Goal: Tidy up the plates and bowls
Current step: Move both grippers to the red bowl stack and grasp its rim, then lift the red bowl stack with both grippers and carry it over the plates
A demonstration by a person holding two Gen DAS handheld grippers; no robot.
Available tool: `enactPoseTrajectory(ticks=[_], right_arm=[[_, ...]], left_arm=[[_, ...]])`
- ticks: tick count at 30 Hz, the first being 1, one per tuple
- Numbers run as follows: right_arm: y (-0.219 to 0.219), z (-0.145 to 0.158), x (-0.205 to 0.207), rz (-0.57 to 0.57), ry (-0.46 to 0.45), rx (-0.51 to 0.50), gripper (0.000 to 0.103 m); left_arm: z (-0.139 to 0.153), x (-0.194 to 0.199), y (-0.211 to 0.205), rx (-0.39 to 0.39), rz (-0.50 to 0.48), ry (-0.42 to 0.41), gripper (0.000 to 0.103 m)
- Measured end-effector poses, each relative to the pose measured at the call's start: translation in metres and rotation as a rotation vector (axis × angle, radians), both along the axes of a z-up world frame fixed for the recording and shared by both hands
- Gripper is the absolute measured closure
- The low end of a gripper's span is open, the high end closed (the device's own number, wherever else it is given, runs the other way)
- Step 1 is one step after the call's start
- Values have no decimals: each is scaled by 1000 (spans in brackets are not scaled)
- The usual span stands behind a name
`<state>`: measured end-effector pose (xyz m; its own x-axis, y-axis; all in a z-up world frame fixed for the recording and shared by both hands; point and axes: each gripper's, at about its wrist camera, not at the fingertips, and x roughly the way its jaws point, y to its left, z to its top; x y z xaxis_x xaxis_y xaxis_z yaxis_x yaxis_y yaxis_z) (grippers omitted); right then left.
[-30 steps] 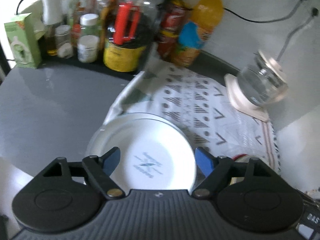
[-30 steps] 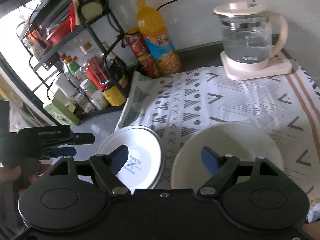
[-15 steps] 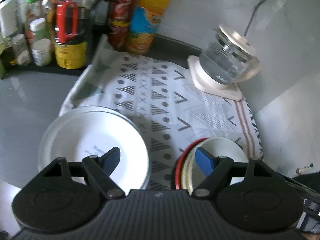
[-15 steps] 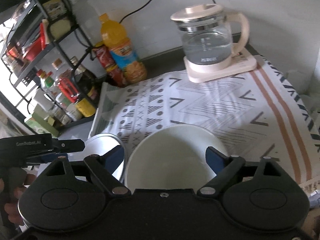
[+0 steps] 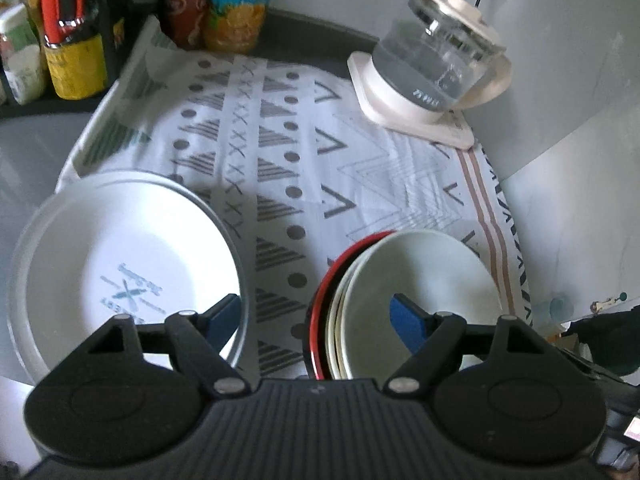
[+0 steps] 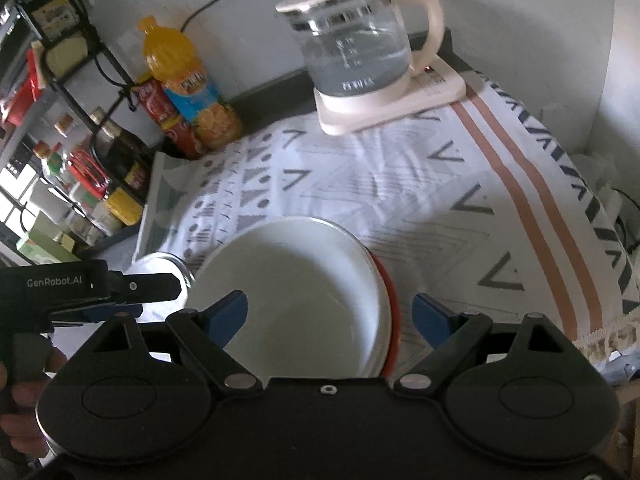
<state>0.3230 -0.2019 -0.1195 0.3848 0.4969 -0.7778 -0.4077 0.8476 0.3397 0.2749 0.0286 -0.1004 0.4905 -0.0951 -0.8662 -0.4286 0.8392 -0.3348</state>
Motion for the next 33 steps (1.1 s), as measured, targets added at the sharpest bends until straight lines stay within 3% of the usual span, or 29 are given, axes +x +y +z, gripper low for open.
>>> enactPoseTrajectory(ticks=[5, 7, 15, 21, 33], right_arm=[[-2, -18, 3, -7, 46, -16, 16], [-2, -26, 5, -9, 70, -24, 22], [0, -54, 9, -20, 171, -22, 46], [2, -62, 11, -13, 181, -62, 62], [-2, -64, 11, -12, 190, -21, 66]], left_arm=[[-17, 5, -5, -30, -6, 27, 28], [-22, 7, -5, -39, -8, 35, 33], [-45, 13, -1, -105, -3, 92, 66], [-56, 18, -3, -133, -21, 103, 74], [-56, 14, -2, -115, -14, 97, 75]])
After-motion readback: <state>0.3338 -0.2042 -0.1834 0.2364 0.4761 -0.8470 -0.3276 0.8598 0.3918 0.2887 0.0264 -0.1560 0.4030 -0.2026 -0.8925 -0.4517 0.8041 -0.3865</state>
